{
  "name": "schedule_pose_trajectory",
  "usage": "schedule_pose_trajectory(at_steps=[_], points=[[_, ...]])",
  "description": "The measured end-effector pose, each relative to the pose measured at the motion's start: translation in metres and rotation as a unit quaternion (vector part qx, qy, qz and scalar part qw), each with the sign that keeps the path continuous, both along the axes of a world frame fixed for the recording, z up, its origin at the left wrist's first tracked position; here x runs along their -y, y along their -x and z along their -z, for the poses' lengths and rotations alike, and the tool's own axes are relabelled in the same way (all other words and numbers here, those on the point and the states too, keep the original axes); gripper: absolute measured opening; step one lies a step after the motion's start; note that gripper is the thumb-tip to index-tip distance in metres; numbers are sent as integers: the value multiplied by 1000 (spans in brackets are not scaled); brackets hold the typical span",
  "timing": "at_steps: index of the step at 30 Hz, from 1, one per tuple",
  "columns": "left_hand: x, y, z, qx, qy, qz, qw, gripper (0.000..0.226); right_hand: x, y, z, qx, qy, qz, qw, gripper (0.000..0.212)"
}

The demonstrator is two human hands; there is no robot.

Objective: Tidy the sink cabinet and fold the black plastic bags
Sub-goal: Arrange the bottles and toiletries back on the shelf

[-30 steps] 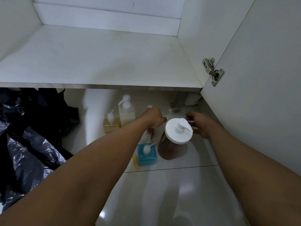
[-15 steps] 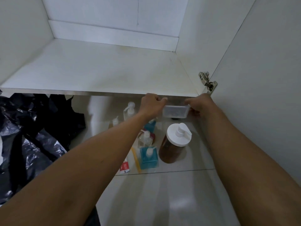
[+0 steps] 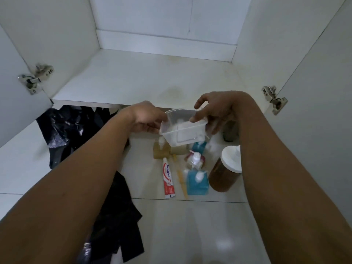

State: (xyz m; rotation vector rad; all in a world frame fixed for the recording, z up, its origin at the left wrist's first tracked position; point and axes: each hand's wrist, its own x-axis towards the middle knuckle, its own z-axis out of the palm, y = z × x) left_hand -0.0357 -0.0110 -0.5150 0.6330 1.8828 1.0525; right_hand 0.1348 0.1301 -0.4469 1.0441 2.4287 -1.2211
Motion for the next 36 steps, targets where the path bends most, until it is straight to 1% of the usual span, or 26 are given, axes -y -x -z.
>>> schedule_pose_trajectory(at_steps=[1, 3, 5, 8, 10, 12, 16, 19, 22, 25, 28, 31, 36], points=[[9, 7, 2, -2, -2, 5, 1000, 21, 7, 9, 4, -7, -12, -2, 1000, 45], [29, 19, 7, -7, 9, 10, 1000, 19, 20, 27, 15, -28, -37, -8, 999, 41], [48, 30, 14, -2, 47, 10, 999, 17, 34, 43, 32, -43, -47, -27, 998, 34], [73, 40, 37, -9, 121, -7, 993, 17, 56, 58, 65, -21, -43, -66, 997, 30], [82, 39, 62, -27, 148, -31, 988, 19, 68, 64, 93, 12, -33, -78, 996, 35], [86, 34, 89, -49, 154, -67, 985, 21, 79, 67, 123, 33, -24, -79, 996, 43], [92, 27, 132, -68, 167, -121, 976, 27, 95, 66, 176, -11, -52, -69, 996, 56], [96, 26, 150, -105, 166, -133, 971, 24, 101, 64, 201, -40, -29, -39, 998, 59], [98, 21, 151, -129, 172, -128, 968, 13, 103, 64, 217, -40, 7, -12, 999, 56], [97, 21, 151, -124, 185, -123, 967, 19, 103, 65, 226, -36, 17, 0, 999, 54], [95, 20, 147, -127, 203, -117, 964, 19, 103, 68, 229, -44, 22, 7, 999, 52], [93, 18, 143, -142, 223, -92, 960, 23, 103, 68, 227, -44, 25, -6, 999, 53], [90, 17, 138, -179, 249, -64, 950, 23, 103, 65, 222, -22, 49, -43, 998, 55]])
